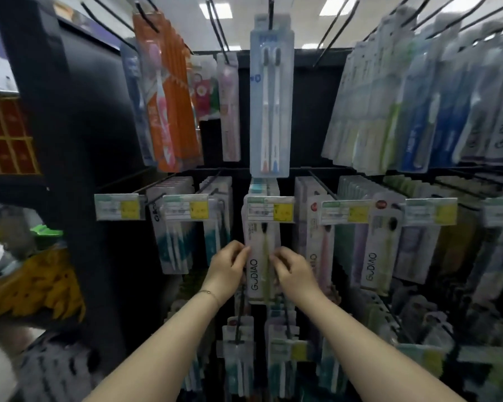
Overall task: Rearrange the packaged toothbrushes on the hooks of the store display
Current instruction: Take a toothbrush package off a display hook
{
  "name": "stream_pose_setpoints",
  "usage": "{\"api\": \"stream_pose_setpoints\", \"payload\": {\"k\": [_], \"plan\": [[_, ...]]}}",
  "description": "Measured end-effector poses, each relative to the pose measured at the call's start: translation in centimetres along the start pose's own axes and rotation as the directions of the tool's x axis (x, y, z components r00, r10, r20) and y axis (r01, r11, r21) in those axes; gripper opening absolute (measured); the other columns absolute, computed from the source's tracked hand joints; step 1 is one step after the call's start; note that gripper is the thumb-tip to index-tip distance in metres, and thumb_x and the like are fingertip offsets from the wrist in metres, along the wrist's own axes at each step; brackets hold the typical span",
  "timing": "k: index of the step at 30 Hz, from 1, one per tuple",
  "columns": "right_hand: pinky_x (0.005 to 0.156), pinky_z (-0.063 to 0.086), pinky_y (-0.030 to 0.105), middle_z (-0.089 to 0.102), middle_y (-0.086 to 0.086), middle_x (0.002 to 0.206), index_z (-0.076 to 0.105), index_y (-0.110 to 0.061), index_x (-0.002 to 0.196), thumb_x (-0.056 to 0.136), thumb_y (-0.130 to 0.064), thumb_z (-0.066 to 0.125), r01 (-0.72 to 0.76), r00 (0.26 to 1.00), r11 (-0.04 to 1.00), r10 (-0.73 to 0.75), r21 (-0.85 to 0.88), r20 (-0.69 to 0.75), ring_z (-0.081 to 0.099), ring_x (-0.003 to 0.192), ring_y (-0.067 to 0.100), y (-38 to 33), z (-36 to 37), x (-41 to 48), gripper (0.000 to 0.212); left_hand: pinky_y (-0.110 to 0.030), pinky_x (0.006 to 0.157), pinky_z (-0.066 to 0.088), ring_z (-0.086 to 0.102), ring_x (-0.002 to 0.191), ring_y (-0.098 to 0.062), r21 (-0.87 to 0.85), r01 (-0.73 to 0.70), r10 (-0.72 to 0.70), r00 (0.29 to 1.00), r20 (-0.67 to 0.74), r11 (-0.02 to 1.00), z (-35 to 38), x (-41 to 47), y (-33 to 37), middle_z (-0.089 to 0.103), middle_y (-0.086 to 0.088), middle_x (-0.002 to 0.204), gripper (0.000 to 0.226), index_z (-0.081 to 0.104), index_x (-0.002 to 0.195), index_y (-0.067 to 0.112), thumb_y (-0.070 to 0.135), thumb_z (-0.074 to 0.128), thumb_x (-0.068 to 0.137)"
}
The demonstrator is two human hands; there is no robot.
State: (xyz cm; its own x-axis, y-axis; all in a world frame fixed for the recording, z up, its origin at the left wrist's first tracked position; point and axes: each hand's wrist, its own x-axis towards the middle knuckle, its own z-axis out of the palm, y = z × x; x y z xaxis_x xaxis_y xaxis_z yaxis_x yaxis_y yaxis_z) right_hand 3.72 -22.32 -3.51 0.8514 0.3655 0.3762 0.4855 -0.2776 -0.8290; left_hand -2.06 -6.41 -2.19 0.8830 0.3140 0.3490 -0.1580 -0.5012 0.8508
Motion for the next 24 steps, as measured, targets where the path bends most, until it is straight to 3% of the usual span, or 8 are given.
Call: {"api": "stream_pose_setpoints", "payload": {"k": [2,5,8,11,14,18,21,24], "plan": [[0.065,0.045,0.027,0.059,-0.013,0.073,0.057,-0.035,0.084,0.101,-0.028,0.051,-0.007,1.000,1.000,0.007,-0.002,-0.015,0.059,0.069,0.009,0.2,0.3,-0.2,0.020,-0.035,0.059,0.053,0.065,0.058,-0.021,-0.004,0.026,-0.026,0.999,-0.024,1.000,0.3,-0.4,0.2,0.066,-0.013,0.073,0.027,0.058,0.086,0.011,0.030,0.050,0.103],[0.067,0.046,0.025,0.060,-0.013,0.076,0.057,-0.039,0.086,0.101,-0.028,0.051,-0.020,0.999,0.999,0.021,0.026,-0.034,0.061,0.071,0.013,0.0,0.6,-0.5,0.019,-0.035,0.060,0.053,0.065,0.057,-0.022,-0.018,0.063,-0.064,0.997,-0.053,0.998,0.6,-0.6,0.5,0.058,-0.003,0.060,0.027,0.055,0.083,0.013,0.030,0.050,0.103],[0.065,0.042,0.023,0.062,-0.011,0.079,0.058,-0.038,0.089,0.102,-0.026,0.050,-0.031,0.999,0.996,0.033,0.078,-0.026,0.058,0.071,0.010,-0.3,0.6,-0.6,0.019,-0.035,0.061,0.056,0.065,0.057,-0.018,-0.049,0.094,-0.098,0.992,-0.083,0.994,0.8,-0.7,0.7,0.063,-0.003,0.066,0.025,0.058,0.087,0.014,0.032,0.052,0.102],[0.080,0.042,0.023,0.061,-0.014,0.096,0.058,-0.030,0.104,0.102,-0.027,0.050,-0.086,0.995,0.982,0.094,0.166,-0.040,0.056,0.088,0.006,-0.3,1.0,-0.8,0.008,-0.037,0.062,0.055,0.059,0.055,-0.015,-0.111,0.113,-0.128,0.982,-0.140,0.987,1.6,-1.1,0.6,0.060,-0.005,0.065,0.026,0.061,0.088,0.013,0.034,0.053,0.101],[0.087,0.040,0.024,0.057,-0.018,0.096,0.058,-0.029,0.106,0.102,-0.033,0.048,-0.102,0.990,0.969,0.121,0.227,-0.071,0.053,0.094,0.003,0.0,2.2,-1.3,0.011,-0.039,0.065,0.054,0.059,0.060,-0.016,-0.153,0.092,-0.129,0.960,-0.250,0.984,2.5,-1.6,0.2,0.063,-0.002,0.067,0.024,0.064,0.084,0.019,0.036,0.056,0.099],[0.062,0.039,0.022,0.052,-0.018,0.063,0.057,-0.031,0.081,0.103,-0.032,0.046,-0.024,0.992,0.977,0.049,0.211,-0.114,0.045,0.059,-0.001,-0.4,2.4,-1.1,0.024,-0.046,0.068,0.056,0.064,0.066,-0.023,-0.215,0.078,-0.143,0.942,-0.305,0.974,2.7,-1.5,0.2,0.064,0.001,0.069,0.024,0.064,0.082,0.025,0.041,0.056,0.098],[0.060,0.039,0.023,0.053,-0.017,0.061,0.058,-0.030,0.081,0.103,-0.033,0.046,-0.017,0.994,0.987,0.034,0.162,-0.106,0.046,0.056,0.000,-1.2,1.7,-0.3,0.025,-0.043,0.066,0.056,0.063,0.061,-0.021,-0.223,0.045,-0.107,0.956,-0.274,0.974,2.2,-1.1,0.7,0.064,-0.002,0.068,0.023,0.063,0.085,0.023,0.039,0.055,0.099],[0.056,0.039,0.016,0.055,-0.019,0.060,0.058,-0.030,0.078,0.103,-0.031,0.046,-0.041,0.996,0.990,0.050,0.131,-0.069,0.048,0.056,-0.003,-1.3,1.2,0.1,0.028,-0.039,0.063,0.057,0.062,0.054,-0.017,-0.188,0.039,-0.078,0.975,-0.206,0.981,1.5,-0.6,0.4,0.064,-0.005,0.067,0.020,0.062,0.090,0.019,0.033,0.053,0.101]]}}
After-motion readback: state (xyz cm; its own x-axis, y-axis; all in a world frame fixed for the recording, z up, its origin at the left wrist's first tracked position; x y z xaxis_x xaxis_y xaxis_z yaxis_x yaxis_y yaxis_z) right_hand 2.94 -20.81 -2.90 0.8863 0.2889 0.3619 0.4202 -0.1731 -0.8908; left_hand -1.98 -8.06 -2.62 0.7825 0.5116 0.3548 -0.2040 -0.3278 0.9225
